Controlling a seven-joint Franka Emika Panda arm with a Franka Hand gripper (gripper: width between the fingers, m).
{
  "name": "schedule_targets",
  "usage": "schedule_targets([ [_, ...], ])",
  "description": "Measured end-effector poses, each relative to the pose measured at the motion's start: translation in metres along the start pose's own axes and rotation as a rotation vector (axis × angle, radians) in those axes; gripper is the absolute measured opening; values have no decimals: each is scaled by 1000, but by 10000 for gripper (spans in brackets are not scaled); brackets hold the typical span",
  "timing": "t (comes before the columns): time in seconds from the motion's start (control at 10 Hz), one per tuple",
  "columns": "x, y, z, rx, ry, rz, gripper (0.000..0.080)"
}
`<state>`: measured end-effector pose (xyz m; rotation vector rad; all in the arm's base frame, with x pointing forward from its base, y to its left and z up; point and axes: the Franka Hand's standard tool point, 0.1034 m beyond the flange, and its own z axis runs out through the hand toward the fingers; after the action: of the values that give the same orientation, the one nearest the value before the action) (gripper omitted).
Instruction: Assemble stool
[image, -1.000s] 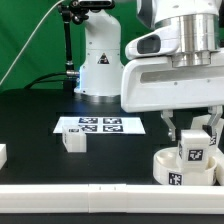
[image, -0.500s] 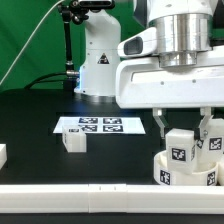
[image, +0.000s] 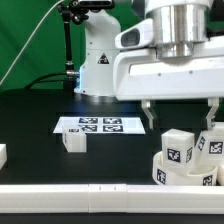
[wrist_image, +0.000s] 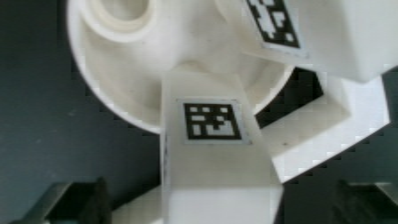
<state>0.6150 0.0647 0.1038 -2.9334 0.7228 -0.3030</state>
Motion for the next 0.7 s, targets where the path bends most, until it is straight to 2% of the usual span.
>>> schedule_targets([
  [0.1, 11, 20, -16, 1, -3, -65, 640],
  [0.2, 21, 45, -23, 4, 1, -95, 648],
  [0.3, 31, 66, -25, 5, 6, -115, 648],
  [0.4, 34, 82, -21, 5, 17, -106, 649],
  [0.6, 30, 76, -20, 7, 10, -106, 649],
  [0.7, 31, 79, -17, 3, 16, -146, 649],
])
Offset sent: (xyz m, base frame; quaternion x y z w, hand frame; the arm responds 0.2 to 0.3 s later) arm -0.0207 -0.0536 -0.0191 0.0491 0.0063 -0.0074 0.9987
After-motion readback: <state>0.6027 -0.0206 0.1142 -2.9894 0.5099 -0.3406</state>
